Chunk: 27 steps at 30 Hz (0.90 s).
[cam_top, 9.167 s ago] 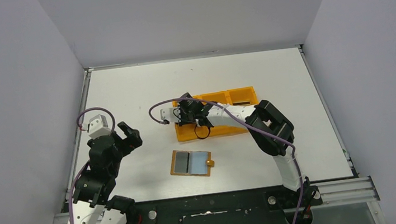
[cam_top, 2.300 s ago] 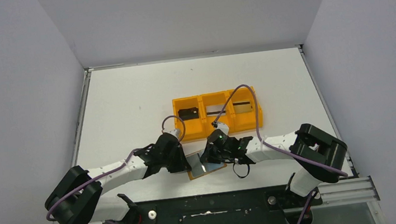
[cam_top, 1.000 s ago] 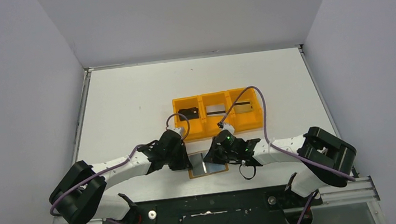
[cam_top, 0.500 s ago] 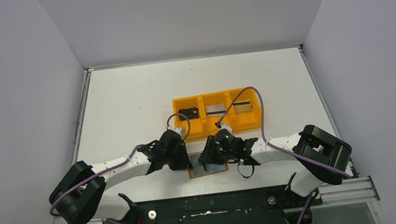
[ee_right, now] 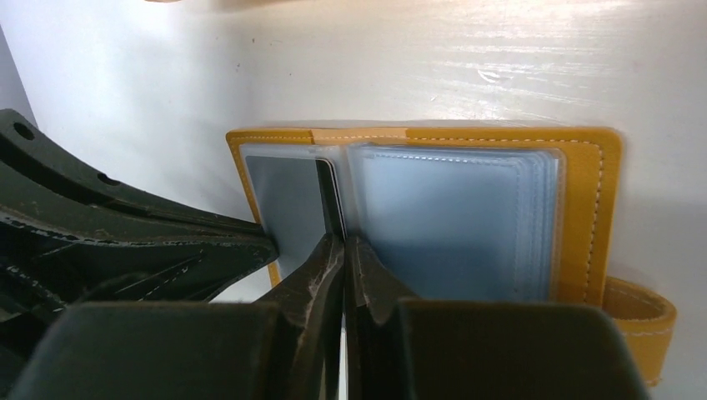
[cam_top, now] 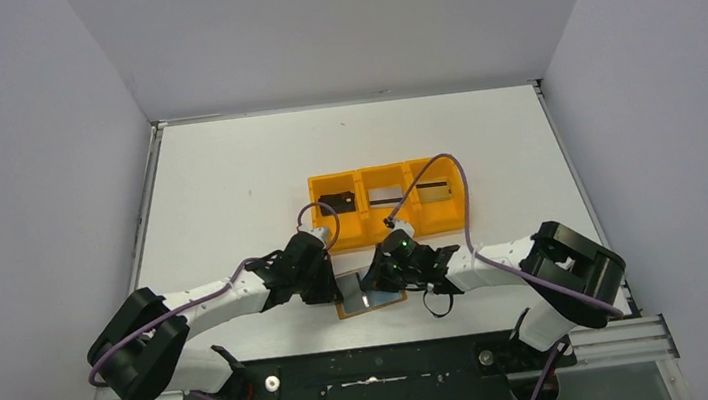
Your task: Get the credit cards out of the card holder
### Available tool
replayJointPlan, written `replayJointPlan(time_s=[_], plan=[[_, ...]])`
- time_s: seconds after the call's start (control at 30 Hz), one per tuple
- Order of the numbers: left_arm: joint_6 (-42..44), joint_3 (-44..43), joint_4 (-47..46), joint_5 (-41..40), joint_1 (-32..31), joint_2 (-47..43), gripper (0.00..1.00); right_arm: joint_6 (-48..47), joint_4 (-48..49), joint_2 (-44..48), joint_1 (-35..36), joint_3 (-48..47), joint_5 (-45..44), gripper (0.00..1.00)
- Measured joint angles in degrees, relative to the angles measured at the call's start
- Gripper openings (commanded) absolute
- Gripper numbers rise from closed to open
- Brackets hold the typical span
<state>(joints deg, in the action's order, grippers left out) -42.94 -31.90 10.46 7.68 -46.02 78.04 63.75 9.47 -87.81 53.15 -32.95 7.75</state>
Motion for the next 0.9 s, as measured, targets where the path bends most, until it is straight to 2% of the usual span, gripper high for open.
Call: replayJointPlan(time_s=[0.5, 0.67, 0.9], plan=[[0.0, 0.0, 0.7, -1.2, 0.0, -0.5, 0.02, 1.2, 1.1, 5.3, -0.3, 3.6, 0.2, 0.00], [0.1, 0.0, 0.7, -1.2, 0.0, -0.5, 0.03, 1.6, 1.0, 5.5, -0.5, 3.9, 0.2, 0.23], [0.2, 0.0, 0.6, -1.2, 0.0, -0.5, 0.03, 1.5, 1.7, 3.1, -0.6, 3.0, 2.1, 0.38]])
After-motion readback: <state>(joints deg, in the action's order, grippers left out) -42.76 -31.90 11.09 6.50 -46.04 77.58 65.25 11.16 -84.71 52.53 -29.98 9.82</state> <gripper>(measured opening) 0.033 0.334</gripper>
